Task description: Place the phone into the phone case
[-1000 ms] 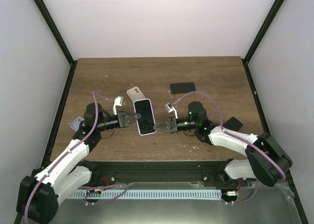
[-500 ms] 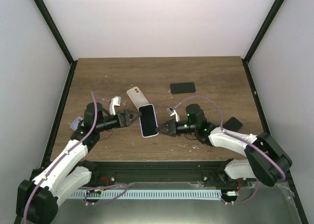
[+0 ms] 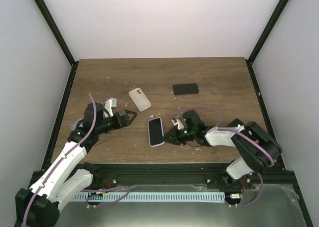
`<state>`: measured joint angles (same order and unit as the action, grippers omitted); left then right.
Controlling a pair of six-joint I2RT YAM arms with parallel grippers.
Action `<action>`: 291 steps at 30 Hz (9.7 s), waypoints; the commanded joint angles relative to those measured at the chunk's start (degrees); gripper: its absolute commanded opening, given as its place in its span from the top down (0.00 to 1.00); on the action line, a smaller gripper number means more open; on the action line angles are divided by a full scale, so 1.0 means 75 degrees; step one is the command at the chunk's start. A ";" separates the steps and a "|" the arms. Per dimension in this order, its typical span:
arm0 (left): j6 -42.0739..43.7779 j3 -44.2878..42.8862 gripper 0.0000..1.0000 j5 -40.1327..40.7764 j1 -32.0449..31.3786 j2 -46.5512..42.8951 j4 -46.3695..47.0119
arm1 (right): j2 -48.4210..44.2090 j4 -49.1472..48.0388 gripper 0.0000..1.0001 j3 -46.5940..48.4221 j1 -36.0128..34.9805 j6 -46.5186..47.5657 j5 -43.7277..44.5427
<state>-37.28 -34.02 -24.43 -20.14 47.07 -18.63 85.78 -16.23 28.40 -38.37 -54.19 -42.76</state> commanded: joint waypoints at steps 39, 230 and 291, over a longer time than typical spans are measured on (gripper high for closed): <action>0.0752 -0.0220 0.01 0.0065 0.0307 -0.0524 -0.0901 | -0.2151 0.7590 0.00 0.2335 0.1757 -0.0601 0.5738; 0.2035 -0.4589 0.62 -0.0173 -0.1387 0.8886 -0.0356 | -0.1839 0.5141 0.37 0.1544 0.3423 0.2749 0.4443; -0.0801 -0.0280 0.08 0.0482 0.0620 0.3462 0.0643 | 0.1507 0.4901 0.40 0.5199 -0.0512 0.1292 0.4752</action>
<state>-44.86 -37.32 -20.16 -19.31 75.70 -10.70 94.15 22.59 62.37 -39.64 -43.38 -8.23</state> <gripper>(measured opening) 0.843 0.765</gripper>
